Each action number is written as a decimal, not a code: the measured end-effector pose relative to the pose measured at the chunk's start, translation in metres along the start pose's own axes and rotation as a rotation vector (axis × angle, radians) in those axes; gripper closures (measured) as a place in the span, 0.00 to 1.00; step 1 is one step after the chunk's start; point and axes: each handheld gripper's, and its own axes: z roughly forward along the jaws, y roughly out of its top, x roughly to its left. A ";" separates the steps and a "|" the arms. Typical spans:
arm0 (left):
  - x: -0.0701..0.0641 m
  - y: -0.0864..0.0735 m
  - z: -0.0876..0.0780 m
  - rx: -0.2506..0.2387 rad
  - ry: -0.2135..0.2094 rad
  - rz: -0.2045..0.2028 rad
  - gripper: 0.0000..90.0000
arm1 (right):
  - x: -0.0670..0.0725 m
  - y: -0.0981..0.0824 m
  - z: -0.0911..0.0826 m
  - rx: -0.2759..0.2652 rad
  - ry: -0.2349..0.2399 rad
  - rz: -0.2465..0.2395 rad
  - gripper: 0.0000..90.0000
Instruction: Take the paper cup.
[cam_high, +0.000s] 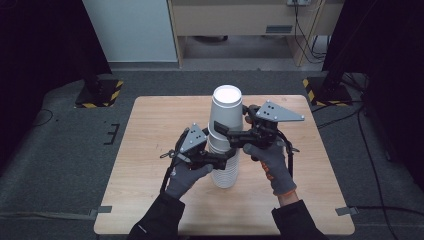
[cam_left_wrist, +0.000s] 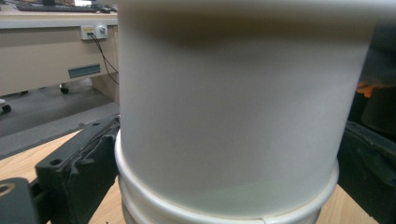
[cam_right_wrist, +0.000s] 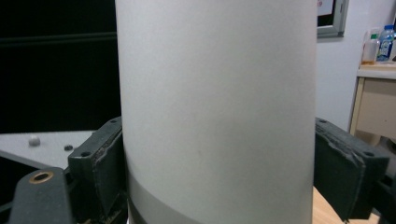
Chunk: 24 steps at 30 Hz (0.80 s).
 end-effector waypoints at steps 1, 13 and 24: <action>0.000 0.000 0.000 0.000 0.000 0.000 0.01 | 0.000 0.001 -0.001 -0.002 0.001 0.000 0.16; -0.002 0.000 0.001 -0.002 -0.003 0.007 0.01 | 0.002 0.016 -0.009 -0.098 0.001 0.008 0.17; 0.001 -0.001 0.000 -0.004 0.000 -0.002 0.01 | -0.003 0.038 -0.028 -0.191 -0.019 0.015 0.17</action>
